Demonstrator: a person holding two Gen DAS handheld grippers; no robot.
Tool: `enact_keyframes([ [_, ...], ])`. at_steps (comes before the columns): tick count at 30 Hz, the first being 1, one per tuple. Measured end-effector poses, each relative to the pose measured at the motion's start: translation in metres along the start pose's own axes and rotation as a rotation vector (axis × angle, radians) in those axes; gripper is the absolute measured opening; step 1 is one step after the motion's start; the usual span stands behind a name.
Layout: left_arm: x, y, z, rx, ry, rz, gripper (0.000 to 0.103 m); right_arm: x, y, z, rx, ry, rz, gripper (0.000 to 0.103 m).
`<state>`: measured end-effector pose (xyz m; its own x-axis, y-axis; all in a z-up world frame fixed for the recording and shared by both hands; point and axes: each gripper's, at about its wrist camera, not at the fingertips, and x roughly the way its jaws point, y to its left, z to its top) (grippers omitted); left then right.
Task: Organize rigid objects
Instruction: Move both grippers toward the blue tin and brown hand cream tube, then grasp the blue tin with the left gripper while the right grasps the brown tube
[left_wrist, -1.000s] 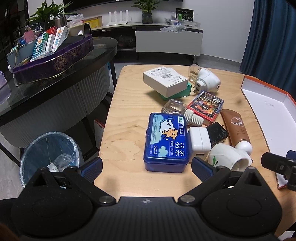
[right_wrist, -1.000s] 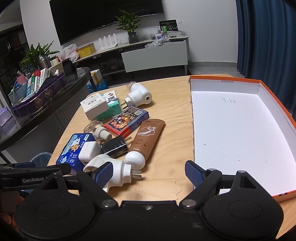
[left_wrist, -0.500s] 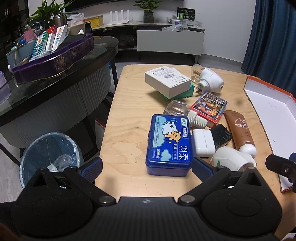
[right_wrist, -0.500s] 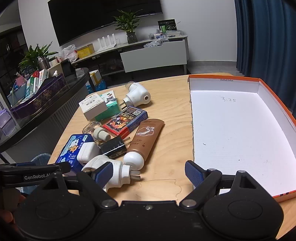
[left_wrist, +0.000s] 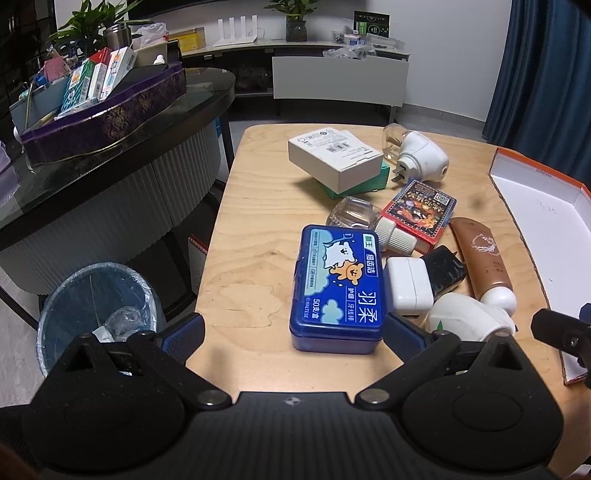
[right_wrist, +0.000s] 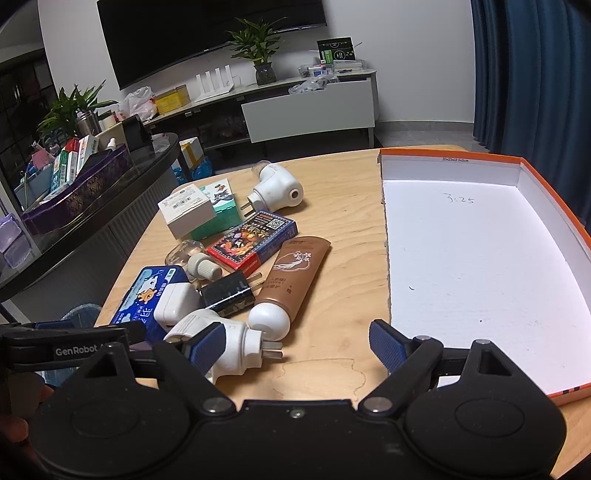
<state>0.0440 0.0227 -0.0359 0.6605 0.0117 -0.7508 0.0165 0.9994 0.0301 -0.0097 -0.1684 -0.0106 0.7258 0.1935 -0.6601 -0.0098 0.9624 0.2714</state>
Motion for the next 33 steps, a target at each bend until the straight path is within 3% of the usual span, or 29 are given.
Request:
enact_keyframes([
  [21, 0.019, 0.008, 0.009, -0.012, 0.003, 0.013, 0.103, 0.010, -0.007, 0.005, -0.003, 0.007, -0.009, 0.100],
  [29, 0.043, 0.000, 0.016, 0.077, 0.016, -0.002, 0.103, 0.025, -0.006, 0.012, -0.009, 0.035, 0.004, 0.100],
  [31, 0.047, -0.001, 0.017, 0.086, 0.015, -0.023, 0.100, 0.031, -0.006, 0.014, -0.009, 0.046, 0.012, 0.100],
  [33, 0.049, 0.000, 0.017, 0.087, 0.014, -0.055, 0.086, 0.039, -0.004, 0.018, -0.012, 0.059, 0.017, 0.100],
])
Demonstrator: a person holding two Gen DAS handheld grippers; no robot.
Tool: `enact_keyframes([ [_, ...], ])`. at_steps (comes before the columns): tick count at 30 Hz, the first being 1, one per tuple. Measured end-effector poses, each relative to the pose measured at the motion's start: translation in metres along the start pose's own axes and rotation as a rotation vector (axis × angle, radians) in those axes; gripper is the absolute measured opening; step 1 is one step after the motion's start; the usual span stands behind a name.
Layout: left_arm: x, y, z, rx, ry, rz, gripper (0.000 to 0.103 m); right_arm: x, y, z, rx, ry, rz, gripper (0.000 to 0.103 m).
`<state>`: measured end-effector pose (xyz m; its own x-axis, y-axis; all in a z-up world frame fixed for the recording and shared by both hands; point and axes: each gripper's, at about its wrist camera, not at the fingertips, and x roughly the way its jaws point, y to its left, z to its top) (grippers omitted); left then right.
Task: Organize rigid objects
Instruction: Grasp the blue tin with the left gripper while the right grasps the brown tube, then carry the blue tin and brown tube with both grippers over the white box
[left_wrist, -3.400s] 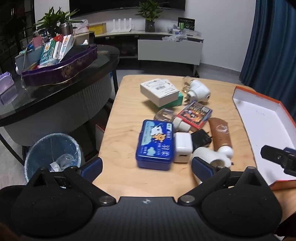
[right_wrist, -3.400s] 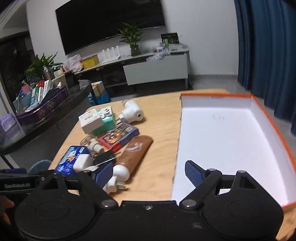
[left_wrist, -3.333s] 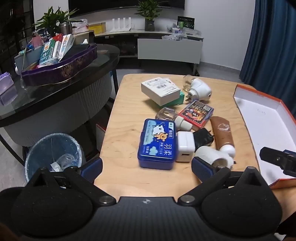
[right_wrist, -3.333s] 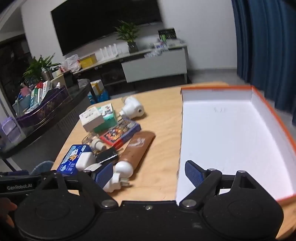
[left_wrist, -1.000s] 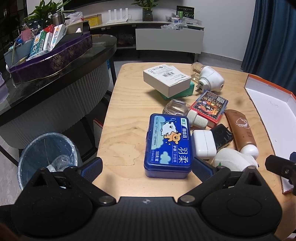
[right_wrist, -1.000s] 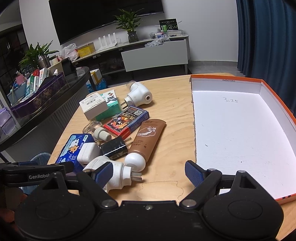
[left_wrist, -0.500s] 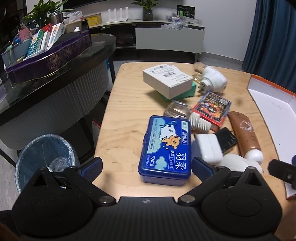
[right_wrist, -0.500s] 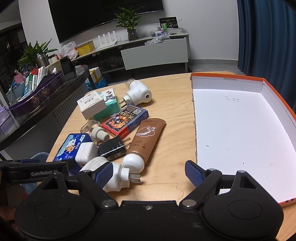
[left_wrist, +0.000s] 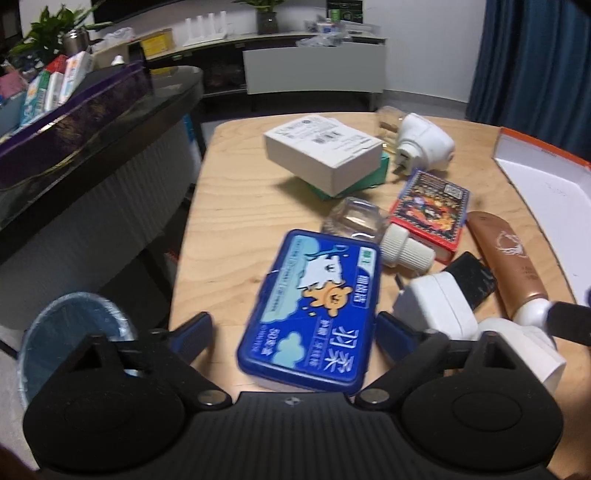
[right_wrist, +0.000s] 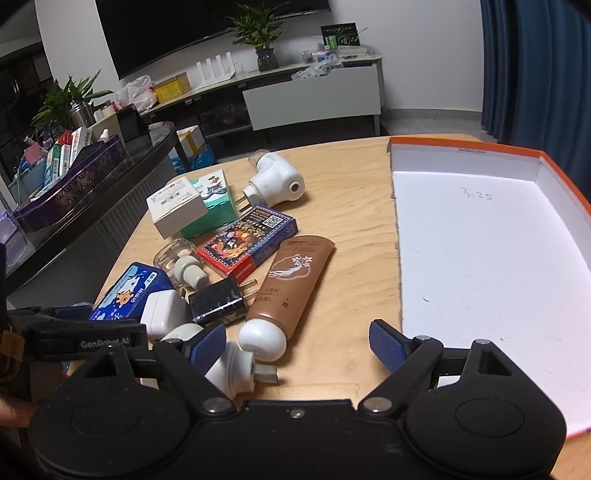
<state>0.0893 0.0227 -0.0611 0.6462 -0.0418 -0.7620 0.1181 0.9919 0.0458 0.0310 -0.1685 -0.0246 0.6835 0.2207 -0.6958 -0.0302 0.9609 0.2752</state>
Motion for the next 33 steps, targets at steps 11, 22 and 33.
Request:
enact_keyframes([
  [11, -0.009, 0.008, -0.004, -0.044, -0.048, -0.071, 0.063, 0.049, 0.010, 0.015, -0.051, 0.063, -0.076, 0.093],
  [22, -0.032, 0.008, -0.001, -0.103, -0.095, -0.078, 0.063, 0.047, 0.012, 0.016, -0.153, 0.009, -0.105, 0.048],
  [33, -0.065, -0.038, 0.025, -0.091, -0.159, -0.150, 0.063, -0.005, -0.032, 0.043, -0.063, -0.097, -0.106, 0.048],
])
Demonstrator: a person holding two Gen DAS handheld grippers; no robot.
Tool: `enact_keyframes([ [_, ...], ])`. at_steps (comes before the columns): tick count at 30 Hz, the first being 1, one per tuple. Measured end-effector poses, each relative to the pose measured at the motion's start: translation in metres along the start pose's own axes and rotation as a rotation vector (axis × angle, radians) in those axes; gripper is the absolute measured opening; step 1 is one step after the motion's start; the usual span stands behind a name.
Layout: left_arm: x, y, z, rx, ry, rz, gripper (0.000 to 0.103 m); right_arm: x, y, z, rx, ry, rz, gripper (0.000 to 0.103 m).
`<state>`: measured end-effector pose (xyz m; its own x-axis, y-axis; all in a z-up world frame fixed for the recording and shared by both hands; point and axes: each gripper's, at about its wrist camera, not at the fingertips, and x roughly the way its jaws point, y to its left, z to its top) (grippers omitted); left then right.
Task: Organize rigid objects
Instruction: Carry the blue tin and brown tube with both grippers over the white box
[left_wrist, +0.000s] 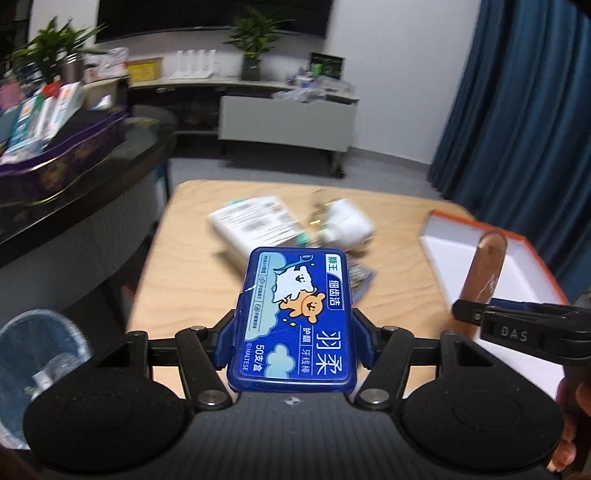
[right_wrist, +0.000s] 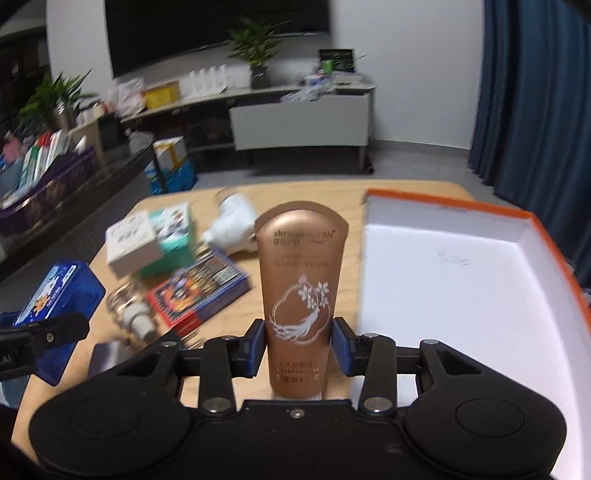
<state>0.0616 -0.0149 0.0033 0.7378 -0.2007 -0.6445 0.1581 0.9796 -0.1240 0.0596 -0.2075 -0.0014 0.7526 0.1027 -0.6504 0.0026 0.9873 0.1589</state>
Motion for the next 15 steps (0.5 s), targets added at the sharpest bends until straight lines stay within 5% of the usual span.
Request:
enact_keyframes([
  [15, 0.049, -0.143, 0.052, 0.146, -0.003, -0.206, 0.063, -0.050, -0.133, 0.047, 0.171, -0.101, -0.127, 0.047],
])
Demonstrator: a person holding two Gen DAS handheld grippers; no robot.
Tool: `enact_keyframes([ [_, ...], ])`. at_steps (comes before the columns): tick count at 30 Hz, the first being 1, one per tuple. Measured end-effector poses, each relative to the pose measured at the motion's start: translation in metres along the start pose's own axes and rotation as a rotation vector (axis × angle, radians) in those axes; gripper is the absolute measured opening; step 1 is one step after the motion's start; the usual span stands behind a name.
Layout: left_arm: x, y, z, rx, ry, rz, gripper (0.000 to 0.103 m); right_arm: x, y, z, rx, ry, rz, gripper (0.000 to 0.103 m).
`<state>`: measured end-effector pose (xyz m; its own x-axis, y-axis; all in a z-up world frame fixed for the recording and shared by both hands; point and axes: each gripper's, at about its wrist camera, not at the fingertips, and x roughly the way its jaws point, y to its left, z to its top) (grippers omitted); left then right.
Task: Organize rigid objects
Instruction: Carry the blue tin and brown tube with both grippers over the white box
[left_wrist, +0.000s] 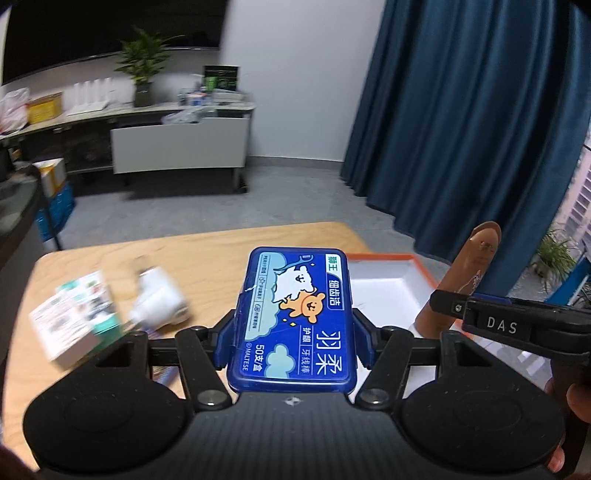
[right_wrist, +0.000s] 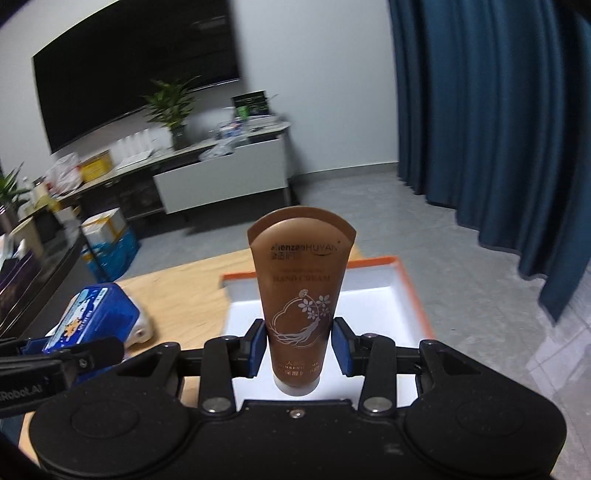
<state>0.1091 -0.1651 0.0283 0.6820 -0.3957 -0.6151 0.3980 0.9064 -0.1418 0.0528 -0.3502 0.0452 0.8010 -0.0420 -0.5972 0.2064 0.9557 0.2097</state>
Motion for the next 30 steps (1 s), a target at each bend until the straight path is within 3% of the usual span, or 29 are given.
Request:
enact_keyframes([
  [12, 0.037, -0.025, 0.015, -0.014, 0.021, -0.013, 0.063, 0.012, -0.044, 0.016, 0.007, 0.047, -0.016, 0.047],
  [22, 0.029, -0.029, 0.020, -0.021, 0.001, 0.055, 0.063, 0.037, -0.047, 0.015, -0.017, 0.092, 0.013, 0.047],
  [30, 0.038, -0.031, 0.019, -0.032, 0.039, 0.055, 0.063, 0.046, -0.046, 0.013, -0.028, 0.119, 0.017, 0.047],
])
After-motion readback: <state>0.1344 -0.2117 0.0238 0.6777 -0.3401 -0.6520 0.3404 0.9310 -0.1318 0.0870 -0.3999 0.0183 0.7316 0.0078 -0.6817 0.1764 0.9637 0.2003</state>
